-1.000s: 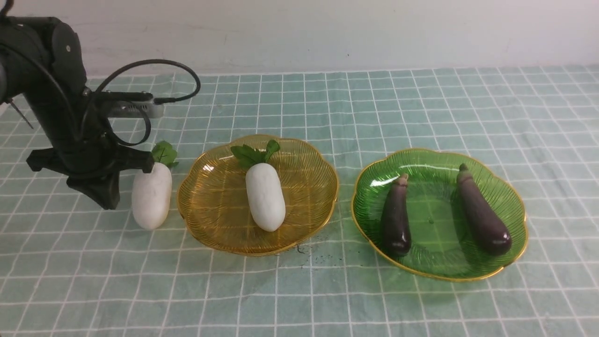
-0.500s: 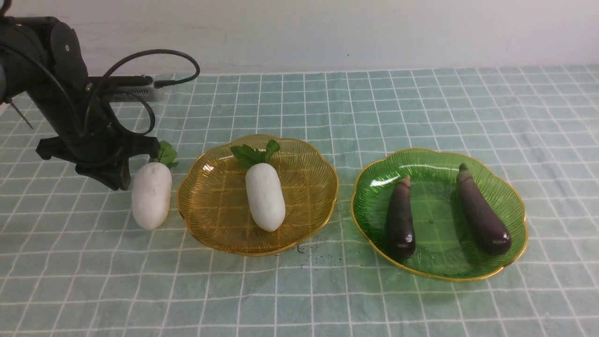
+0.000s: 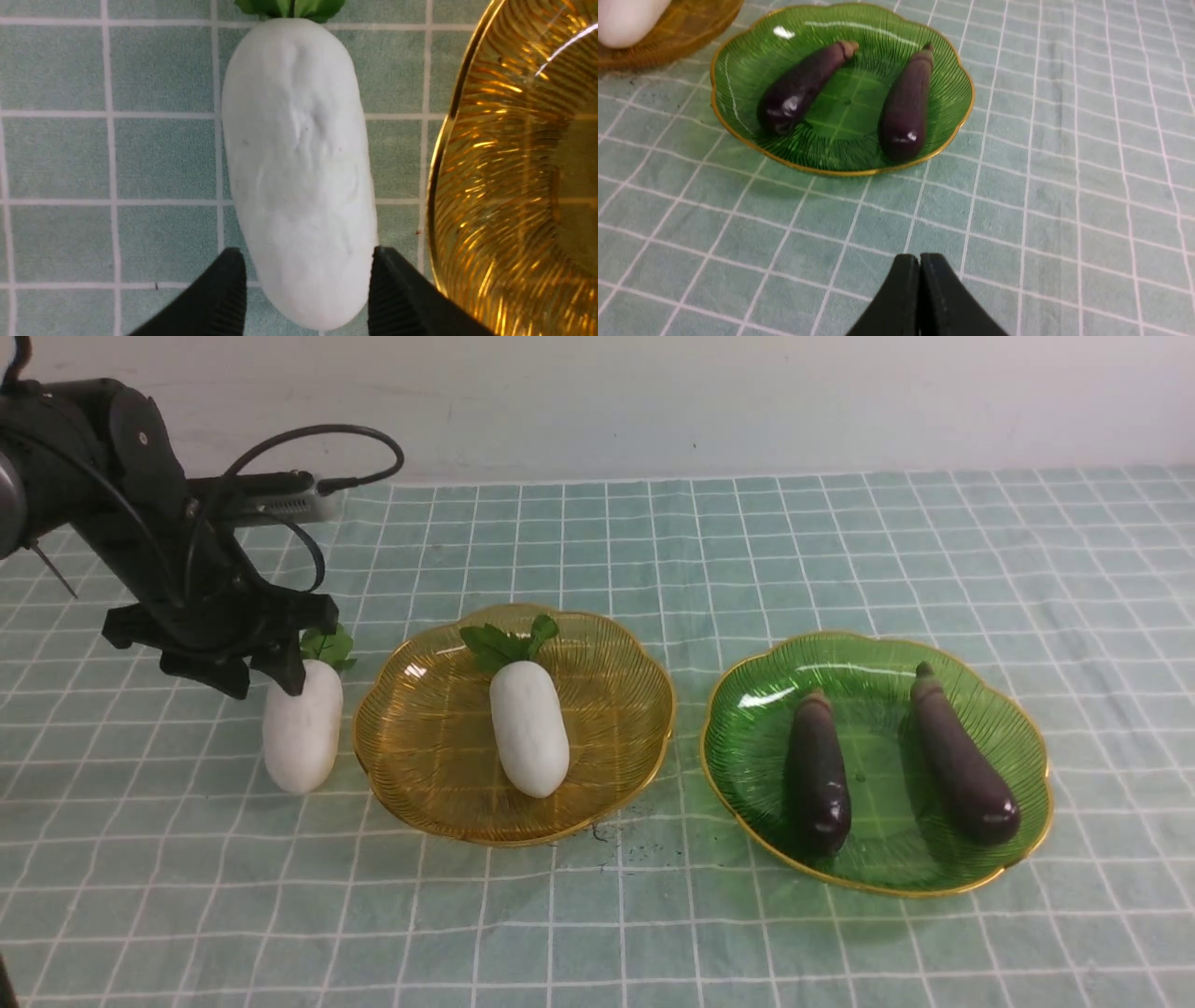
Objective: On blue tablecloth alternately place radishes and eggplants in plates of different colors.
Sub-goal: 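Pick up the white radish and place it in the left plate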
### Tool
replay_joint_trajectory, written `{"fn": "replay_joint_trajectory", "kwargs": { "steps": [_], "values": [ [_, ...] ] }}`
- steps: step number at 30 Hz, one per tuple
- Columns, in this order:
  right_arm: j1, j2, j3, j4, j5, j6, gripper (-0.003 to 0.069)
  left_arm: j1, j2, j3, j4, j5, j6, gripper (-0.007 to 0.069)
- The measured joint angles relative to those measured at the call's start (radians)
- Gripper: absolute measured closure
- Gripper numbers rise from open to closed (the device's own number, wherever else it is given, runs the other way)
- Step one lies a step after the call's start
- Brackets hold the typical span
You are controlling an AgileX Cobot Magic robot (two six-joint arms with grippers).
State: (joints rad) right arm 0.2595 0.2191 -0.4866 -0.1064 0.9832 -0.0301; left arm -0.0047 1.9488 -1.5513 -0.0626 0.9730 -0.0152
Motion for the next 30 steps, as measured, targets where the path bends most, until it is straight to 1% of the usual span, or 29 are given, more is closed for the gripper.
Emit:
{"fn": "replay_joint_trajectory", "kwargs": {
  "steps": [5, 10, 12, 13, 16, 17, 18, 19, 22, 27, 30],
  "values": [
    [0.0, 0.001, 0.018, 0.003, -0.025, 0.03, 0.0673, 0.0, 0.063, 0.0, 0.0, -0.006, 0.0, 0.0293],
    [0.0, 0.001, 0.018, 0.002, -0.03, 0.03, 0.0673, 0.0, 0.085, -0.007, -0.011, -0.005, 0.0, 0.0293],
    [0.0, 0.001, 0.018, -0.003, -0.03, 0.03, 0.0673, 0.0, 0.085, -0.007, -0.011, 0.0, 0.0, 0.0305],
    [0.0, 0.001, 0.018, -0.005, -0.03, 0.03, 0.0673, 0.0, 0.085, -0.007, -0.012, 0.002, 0.0, 0.0319],
    [0.0, 0.001, 0.018, -0.013, -0.03, 0.03, 0.0673, 0.0, 0.085, -0.012, -0.012, 0.025, 0.0, 0.0416],
    [0.0, 0.001, 0.018, -0.019, -0.03, 0.03, 0.0673, 0.0, 0.085, -0.018, -0.006, 0.041, 0.001, 0.0493],
    [0.0, 0.001, 0.018, -0.02, -0.03, 0.03, 0.0673, 0.0, 0.084, -0.019, -0.001, 0.046, 0.003, 0.0552],
    [0.0, 0.001, 0.018, -0.02, -0.03, 0.03, 0.0673, 0.0, 0.08, -0.02, 0.004, 0.051, 0.004, 0.0583],
    [0.0, 0.001, 0.018, -0.02, -0.03, 0.03, 0.0673, 0.0, 0.064, -0.016, 0.02, 0.099, 0.008, 0.0624],
    [0.0, 0.001, 0.018, -0.02, -0.033, 0.03, 0.0673, 0.0, 0.0, -0.006, 0.045, 0.154, 0.008, 0.0632],
    [0.0, 0.001, 0.018, -0.02, -0.033, 0.038, 0.0673, 0.0, -0.103, -0.006, 0.046, 0.177, 0.008, 0.0632]
  ]
}}
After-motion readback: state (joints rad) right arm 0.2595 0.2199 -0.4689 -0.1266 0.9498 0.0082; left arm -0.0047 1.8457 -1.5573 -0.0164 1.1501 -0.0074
